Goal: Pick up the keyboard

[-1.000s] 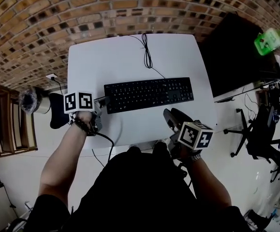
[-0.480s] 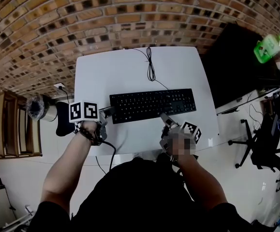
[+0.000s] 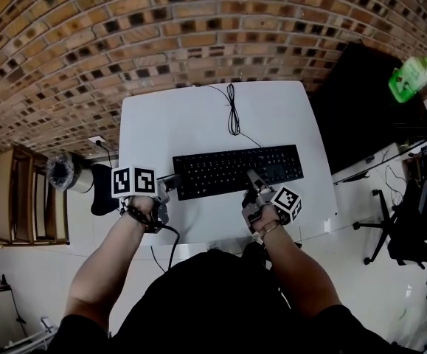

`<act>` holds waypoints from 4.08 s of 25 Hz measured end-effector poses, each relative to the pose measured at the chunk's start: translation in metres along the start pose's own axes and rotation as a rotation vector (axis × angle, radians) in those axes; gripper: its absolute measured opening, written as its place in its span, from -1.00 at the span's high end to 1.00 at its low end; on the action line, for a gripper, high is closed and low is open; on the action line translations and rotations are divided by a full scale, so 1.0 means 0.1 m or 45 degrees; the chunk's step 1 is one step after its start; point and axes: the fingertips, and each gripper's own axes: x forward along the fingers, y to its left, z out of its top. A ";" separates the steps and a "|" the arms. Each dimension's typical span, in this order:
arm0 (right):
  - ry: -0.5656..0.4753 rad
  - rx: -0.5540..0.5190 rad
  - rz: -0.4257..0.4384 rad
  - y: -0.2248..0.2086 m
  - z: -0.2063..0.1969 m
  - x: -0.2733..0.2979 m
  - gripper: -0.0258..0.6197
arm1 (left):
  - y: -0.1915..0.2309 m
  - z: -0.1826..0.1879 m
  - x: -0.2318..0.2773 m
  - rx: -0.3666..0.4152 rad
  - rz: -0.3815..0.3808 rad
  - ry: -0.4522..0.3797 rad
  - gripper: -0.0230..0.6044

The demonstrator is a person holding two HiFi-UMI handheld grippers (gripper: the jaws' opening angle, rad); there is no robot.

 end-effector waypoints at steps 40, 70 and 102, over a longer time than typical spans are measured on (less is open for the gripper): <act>-0.079 0.037 0.413 1.18 0.29 -0.07 0.72 | -0.30 0.34 -0.33 -0.013 -0.188 -0.252 0.56; -0.217 -0.248 0.685 2.98 0.48 -1.01 0.72 | -1.05 0.90 -2.10 0.561 0.009 -1.083 0.91; -0.280 -0.271 0.755 3.31 0.44 -1.18 0.72 | -1.32 0.98 -2.42 0.808 0.123 -1.262 0.91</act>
